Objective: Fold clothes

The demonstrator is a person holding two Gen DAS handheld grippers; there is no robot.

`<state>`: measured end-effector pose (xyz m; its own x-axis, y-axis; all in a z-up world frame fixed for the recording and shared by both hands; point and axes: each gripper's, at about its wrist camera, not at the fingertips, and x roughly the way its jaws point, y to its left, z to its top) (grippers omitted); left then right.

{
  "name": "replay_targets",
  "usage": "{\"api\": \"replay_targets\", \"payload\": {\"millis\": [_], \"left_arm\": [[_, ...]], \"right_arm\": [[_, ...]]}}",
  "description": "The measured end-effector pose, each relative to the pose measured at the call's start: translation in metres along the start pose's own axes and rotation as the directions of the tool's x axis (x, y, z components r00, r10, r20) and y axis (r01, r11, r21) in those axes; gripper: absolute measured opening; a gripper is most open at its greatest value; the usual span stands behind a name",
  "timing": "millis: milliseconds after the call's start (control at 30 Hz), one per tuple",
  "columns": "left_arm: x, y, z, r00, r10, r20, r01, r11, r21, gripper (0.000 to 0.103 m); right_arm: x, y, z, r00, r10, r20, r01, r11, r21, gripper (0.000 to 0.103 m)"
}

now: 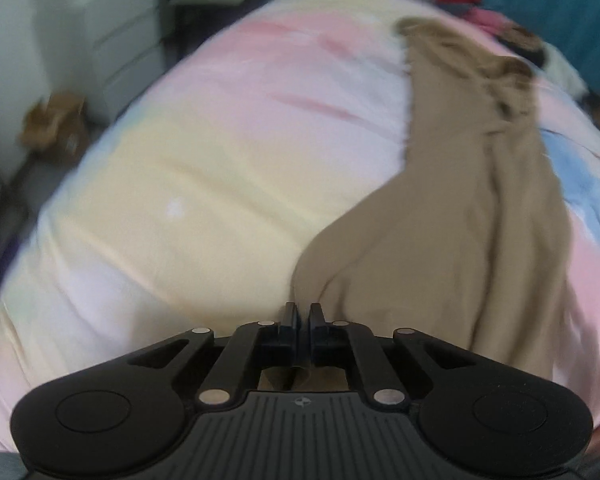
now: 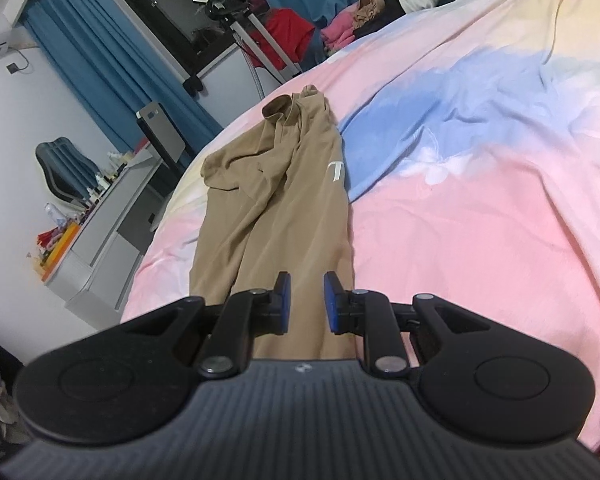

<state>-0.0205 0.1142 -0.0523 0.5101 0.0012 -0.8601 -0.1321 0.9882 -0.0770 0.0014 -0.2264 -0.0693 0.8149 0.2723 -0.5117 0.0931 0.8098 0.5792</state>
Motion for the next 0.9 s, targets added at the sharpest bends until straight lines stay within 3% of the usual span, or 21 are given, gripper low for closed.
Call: {"api": "replay_targets", "payload": {"millis": [100,167,233,300,333,533,633,700,767,833,900], "left_arm": [[-0.03,-0.021,-0.009,0.994,-0.001,0.112,-0.019,0.983,0.182,0.004],[-0.052,-0.034,-0.016,0.984,-0.047,0.173,-0.005,0.958,0.288,0.004],[-0.071,-0.05,-0.025,0.97,-0.099,0.22,0.002,0.916,0.402,0.004],[-0.083,-0.072,-0.037,0.96,-0.154,0.235,0.006,0.848,0.531,0.004],[-0.082,-0.08,-0.042,0.96,-0.175,0.216,0.022,0.822,0.568,0.004],[-0.045,-0.111,-0.06,0.979,-0.2,0.033,0.133,0.758,0.638,0.006],[-0.026,-0.127,-0.069,0.977,-0.205,-0.06,0.193,0.723,0.663,0.023],[-0.023,-0.123,-0.066,0.969,-0.227,-0.095,0.234,0.732,0.639,0.029],[-0.026,-0.107,-0.06,0.953,-0.28,-0.114,0.292,0.758,0.583,0.061],[-0.03,-0.089,-0.052,0.934,-0.336,-0.121,0.349,0.785,0.511,0.074],[-0.033,-0.067,-0.041,0.921,-0.379,-0.089,0.381,0.831,0.405,0.078]], "right_arm": [[0.001,-0.001,0.0,1.0,0.006,-0.012,-0.006,1.0,0.013,0.022],[0.001,-0.002,0.0,1.0,0.01,-0.019,-0.009,1.0,0.022,0.022],[0.001,-0.003,-0.001,1.0,0.014,-0.027,-0.013,0.999,0.03,0.022],[0.002,-0.003,-0.001,0.999,0.014,-0.03,-0.013,0.999,0.034,0.022],[0.002,-0.003,-0.001,0.999,0.011,-0.031,-0.01,0.999,0.033,0.022],[0.002,-0.004,-0.002,0.999,-0.002,-0.045,0.003,1.0,0.026,0.022],[0.003,-0.005,-0.004,0.998,-0.009,-0.061,0.01,1.0,0.022,0.022],[0.004,-0.006,-0.005,0.997,-0.012,-0.08,0.014,1.0,0.024,0.022],[0.005,-0.007,-0.006,0.995,-0.008,-0.101,0.011,0.999,0.03,0.022],[0.007,-0.008,-0.008,0.992,-0.004,-0.128,0.009,0.999,0.036,0.025],[0.007,-0.007,-0.011,0.987,0.0,-0.159,0.006,0.999,0.037,0.033]]}}
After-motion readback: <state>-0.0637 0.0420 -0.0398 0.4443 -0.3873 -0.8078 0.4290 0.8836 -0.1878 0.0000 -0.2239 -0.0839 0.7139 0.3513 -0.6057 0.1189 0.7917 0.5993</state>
